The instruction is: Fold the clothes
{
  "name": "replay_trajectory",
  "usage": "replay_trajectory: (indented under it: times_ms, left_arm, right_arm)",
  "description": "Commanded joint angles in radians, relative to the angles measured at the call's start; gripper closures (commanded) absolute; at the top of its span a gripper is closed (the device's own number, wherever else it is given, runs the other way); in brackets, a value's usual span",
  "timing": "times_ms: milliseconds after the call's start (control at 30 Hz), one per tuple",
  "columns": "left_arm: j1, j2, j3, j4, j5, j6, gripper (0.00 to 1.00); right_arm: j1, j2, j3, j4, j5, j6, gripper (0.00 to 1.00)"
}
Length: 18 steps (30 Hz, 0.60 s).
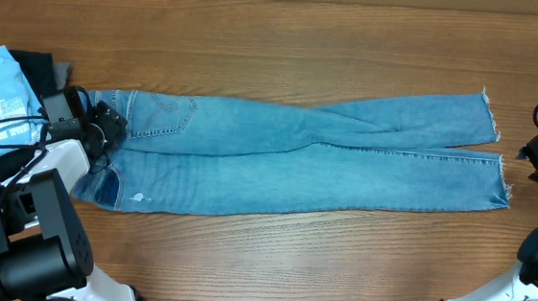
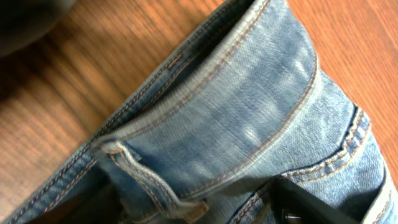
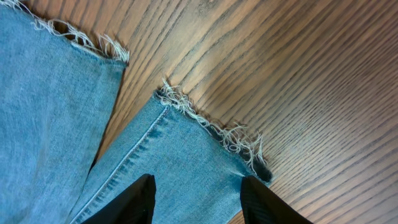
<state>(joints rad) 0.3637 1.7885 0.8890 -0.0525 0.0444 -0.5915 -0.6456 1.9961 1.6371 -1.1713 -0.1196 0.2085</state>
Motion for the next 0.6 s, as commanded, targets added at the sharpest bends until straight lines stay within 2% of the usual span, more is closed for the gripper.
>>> replay_trajectory:
  times_ms: [0,33,67,200,267,300,333,367,400,433,533,567]
  left_arm:
    - [0.003,0.040,-0.003,0.009,0.094,0.076,0.62]
    - [0.003,0.028,-0.003,0.006,0.116,0.119,0.87]
    - [0.003,0.007,-0.003,-0.003,0.134,0.136,0.96]
    - [0.003,-0.187,-0.003,-0.022,0.166,0.151,0.96]
    - [0.001,-0.275,-0.003,0.040,0.167,0.148,0.96]
    - [-0.005,-0.298,-0.003,0.125,0.150,0.117,0.95]
    - [-0.013,-0.283,-0.003,0.222,0.064,0.037,0.87]
    - [-0.035,-0.233,-0.003,0.318,-0.039,-0.012,0.58]
    - [-0.058,-0.138,0.003,0.424,-0.073,-0.034,0.28]
    - [-0.071,-0.046,0.030,0.458,-0.050,-0.048,0.20]
    - [-0.072,0.174,0.166,0.341,0.153,-0.059,0.21]
    - [-0.073,0.193,0.192,0.278,0.199,-0.048,0.26]
  right_arm:
    - [0.005,-0.023,0.019,-0.002,0.013,-0.008,0.52]
    - [0.005,-0.023,0.019,-0.002,0.013,-0.008,0.52]
    - [0.005,-0.023,0.019,-0.002,0.013,-0.008,0.52]
    - [0.005,-0.023,0.019,-0.001,0.013,-0.008,0.52]
    - [0.005,-0.023,0.019,0.001,0.014,-0.008,0.52]
    - [0.005,-0.023,0.019,0.002,0.013,-0.008,0.52]
    - [0.005,-0.023,0.019,-0.002,0.013,-0.008,0.52]
    - [0.005,-0.023,0.019,-0.008,0.013,-0.008,0.52]
    - [0.005,-0.023,0.019,-0.014,0.013,-0.008,0.52]
    - [0.005,-0.023,0.019,-0.020,0.013,-0.008,0.52]
    - [0.006,-0.023,0.019,-0.043,0.002,-0.035,0.52]
    - [0.008,-0.023,0.019,-0.046,-0.034,-0.056,0.52]
